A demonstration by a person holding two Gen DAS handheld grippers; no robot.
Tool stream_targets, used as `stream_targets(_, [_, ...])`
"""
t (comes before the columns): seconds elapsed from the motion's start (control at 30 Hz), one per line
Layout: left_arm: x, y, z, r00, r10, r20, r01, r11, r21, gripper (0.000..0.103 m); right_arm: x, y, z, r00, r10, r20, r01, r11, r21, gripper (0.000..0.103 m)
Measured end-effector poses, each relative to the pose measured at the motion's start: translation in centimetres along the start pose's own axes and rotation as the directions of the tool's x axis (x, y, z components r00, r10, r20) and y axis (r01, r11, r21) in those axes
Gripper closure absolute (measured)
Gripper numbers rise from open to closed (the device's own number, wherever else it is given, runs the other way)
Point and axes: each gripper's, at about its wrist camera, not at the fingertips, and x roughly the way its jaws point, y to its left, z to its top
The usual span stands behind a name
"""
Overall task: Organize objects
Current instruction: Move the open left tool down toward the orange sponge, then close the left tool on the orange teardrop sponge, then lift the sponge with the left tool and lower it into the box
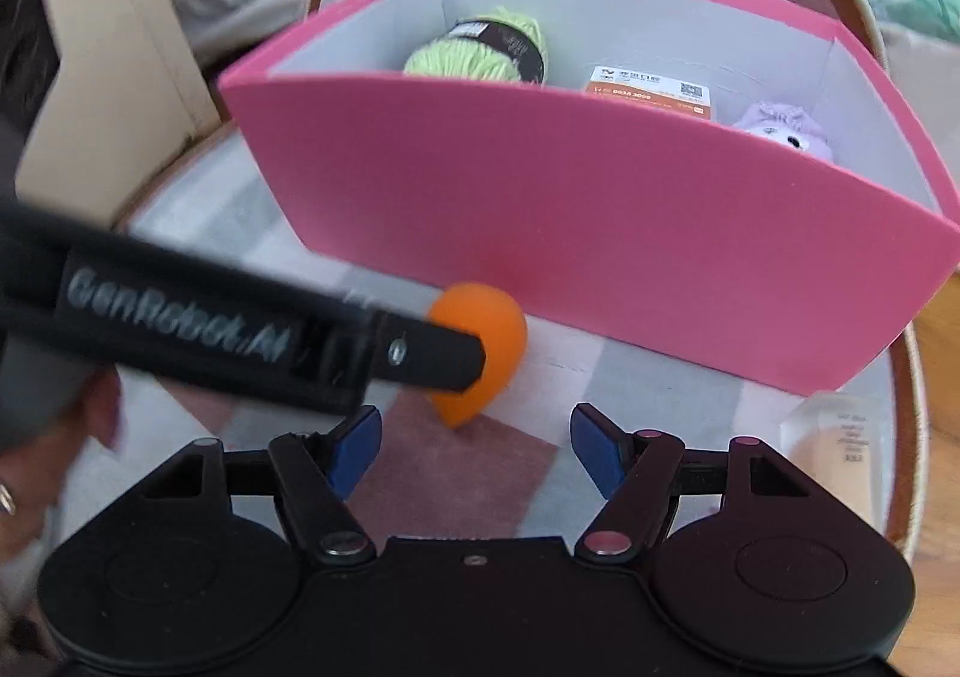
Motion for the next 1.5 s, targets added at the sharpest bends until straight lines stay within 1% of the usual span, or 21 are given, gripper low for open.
stream_targets(0.03, [0.1,0.1,0.0,1.000,-0.011,0.000,0.011,1.000,-0.007,0.054,0.0,0.2,-0.1,1.000,-0.020,0.006,0.020,1.000,-0.004,0.029])
stream_targets(0.07, [0.2,0.2,0.0,1.000,-0.023,0.002,0.023,1.000,-0.019,0.054,0.0,0.3,-0.2,1.000,-0.026,0.017,0.027,1.000,-0.016,0.029])
stream_targets(0.1, [0.3,0.3,0.0,0.999,-0.033,0.004,0.033,0.999,-0.027,0.059,0.1,0.4,-0.2,0.999,-0.033,0.024,0.033,0.999,-0.017,0.029])
stream_targets(0.13, [0.4,0.4,-0.1,0.999,-0.037,0.004,0.037,0.999,-0.029,0.068,0.2,0.3,-0.2,0.999,-0.037,0.031,0.038,0.999,-0.009,0.029])
stream_targets(0.17, [0.4,0.4,-0.1,0.998,-0.057,0.002,0.057,0.998,-0.023,0.072,0.2,0.2,-0.1,0.999,-0.037,0.037,0.037,0.999,0.000,0.029])
stream_targets(0.2, [0.5,0.4,-0.1,0.998,-0.070,-0.005,0.070,0.997,-0.018,0.074,0.2,0.2,-0.2,0.998,-0.041,0.050,0.041,0.999,0.005,0.030])
stream_targets(0.27, [0.5,0.2,-0.1,0.998,-0.061,-0.008,0.061,0.998,-0.010,0.074,0.1,0.2,-0.2,0.996,-0.047,0.077,0.047,0.999,-0.003,0.030])
stream_targets(0.33, [0.5,0.0,-0.2,0.998,-0.055,-0.010,0.055,0.998,0.005,0.075,0.2,0.3,-0.2,0.997,-0.044,0.068,0.046,0.999,-0.027,0.038])
stream_targets(0.43, [0.6,-0.1,-0.2,0.998,-0.061,-0.017,0.061,0.998,-0.003,0.075,0.4,0.7,0.0,0.998,-0.026,0.062,0.029,0.998,-0.052,0.051])
stream_targets(0.5, [0.5,0.0,-0.2,0.998,-0.065,-0.021,0.065,0.998,-0.014,0.075,0.4,1.1,0.3,0.998,-0.019,0.055,0.023,0.998,-0.064,0.063])
stream_targets(0.6, [0.0,0.0,-0.2,0.997,-0.071,-0.035,0.070,0.997,-0.029,0.075,0.2,1.4,0.8,0.998,-0.029,0.047,0.032,0.997,-0.066,0.064])
stream_targets(0.67, [-0.6,-0.2,-0.1,0.996,-0.066,-0.062,0.064,0.997,-0.034,0.076,-0.4,1.7,1.0,0.999,-0.029,0.037,0.032,0.997,-0.065,0.064])
stream_targets(0.87, [-3.2,-1.8,-0.4,0.992,-0.030,-0.120,0.027,0.999,-0.024,0.076,-2.4,2.4,1.8,0.999,0.005,-0.048,-0.005,1.000,-0.002,0.064])
stream_targets(0.97, [-5.2,-2.7,-0.5,0.992,-0.016,-0.129,0.015,1.000,-0.006,0.076,-4.0,2.9,2.0,0.998,0.028,-0.062,-0.027,1.000,0.012,0.064])
stream_targets(1.07, [-7.4,-3.8,-0.3,0.993,-0.010,-0.121,0.010,1.000,0.001,0.076,-6.0,3.3,2.3,0.997,0.050,-0.060,-0.049,0.999,0.016,0.064])
stream_targets(1.23, [-10.9,-5.5,0.2,0.995,-0.010,-0.098,0.009,1.000,-0.008,0.075,-10.0,4.1,2.7,0.997,0.065,-0.043,-0.066,0.998,-0.015,0.064])
stream_targets(1.37, [-13.7,-7.1,1.0,0.999,-0.011,-0.051,0.012,1.000,0.029,0.075,-12.4,4.3,4.4,0.997,0.073,0.002,-0.072,0.997,-0.041,0.063])
stream_targets(1.5, [-15.6,-8.8,2.2,1.000,-0.003,-0.024,0.005,0.998,0.064,0.075,-14.5,4.3,5.6,0.997,0.061,0.045,-0.058,0.997,-0.056,0.062])
